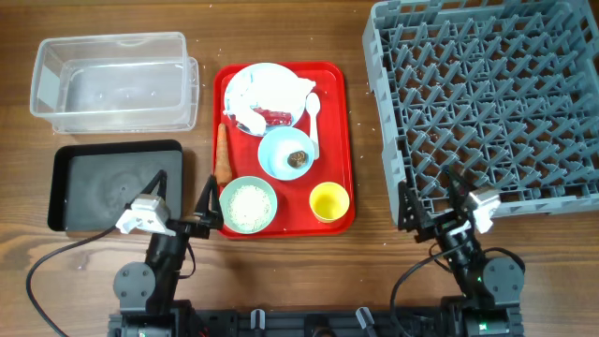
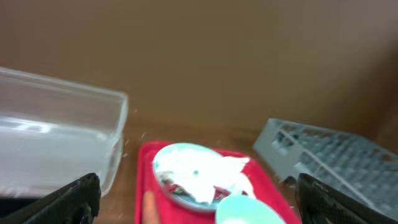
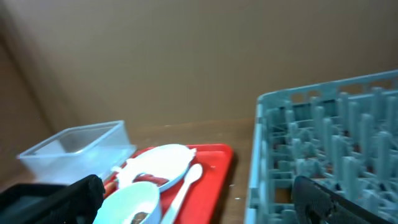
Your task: Sort waste into correct bins and load items into the dishwasher rack
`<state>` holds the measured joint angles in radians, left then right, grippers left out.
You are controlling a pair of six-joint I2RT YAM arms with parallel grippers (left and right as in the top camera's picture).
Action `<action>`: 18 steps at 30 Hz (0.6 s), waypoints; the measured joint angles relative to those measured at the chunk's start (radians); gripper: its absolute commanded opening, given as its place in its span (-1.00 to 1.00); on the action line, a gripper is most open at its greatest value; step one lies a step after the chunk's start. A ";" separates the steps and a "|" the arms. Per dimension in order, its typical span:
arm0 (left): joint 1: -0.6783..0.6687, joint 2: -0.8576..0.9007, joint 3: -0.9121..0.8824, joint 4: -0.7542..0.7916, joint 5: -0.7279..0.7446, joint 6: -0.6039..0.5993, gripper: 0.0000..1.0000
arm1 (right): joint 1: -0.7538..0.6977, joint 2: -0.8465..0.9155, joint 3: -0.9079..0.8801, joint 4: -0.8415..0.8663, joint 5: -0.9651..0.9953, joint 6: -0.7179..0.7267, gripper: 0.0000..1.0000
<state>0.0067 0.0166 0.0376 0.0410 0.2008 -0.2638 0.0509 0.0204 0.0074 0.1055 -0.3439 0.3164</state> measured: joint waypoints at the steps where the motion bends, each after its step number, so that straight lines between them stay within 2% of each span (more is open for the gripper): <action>1: 0.000 0.000 0.000 0.014 0.023 0.000 1.00 | 0.000 0.000 0.003 0.000 -0.021 -0.002 1.00; 3: 0.000 0.000 0.005 0.010 0.071 0.000 1.00 | 0.000 0.000 0.043 0.001 -0.060 -0.035 0.99; 6: 0.000 0.016 0.104 -0.078 0.113 0.000 1.00 | 0.000 0.009 0.125 0.000 -0.095 -0.061 1.00; 8: 0.000 0.083 0.273 -0.173 0.135 0.000 1.00 | 0.000 0.068 0.207 0.002 -0.125 -0.069 1.00; 10: 0.000 0.207 0.444 -0.331 0.156 0.008 1.00 | 0.000 0.172 0.320 -0.030 -0.153 -0.095 0.99; 14: 0.000 0.522 0.786 -0.568 0.182 0.023 1.00 | 0.001 0.436 0.630 -0.283 -0.187 -0.143 0.99; 18: 0.000 0.782 1.101 -0.855 0.191 0.101 1.00 | 0.001 0.671 0.934 -0.613 -0.203 -0.240 0.99</action>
<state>0.0063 0.7986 1.1381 -0.8139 0.3920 -0.1627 0.0517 0.6910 0.9417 -0.5072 -0.5465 0.0769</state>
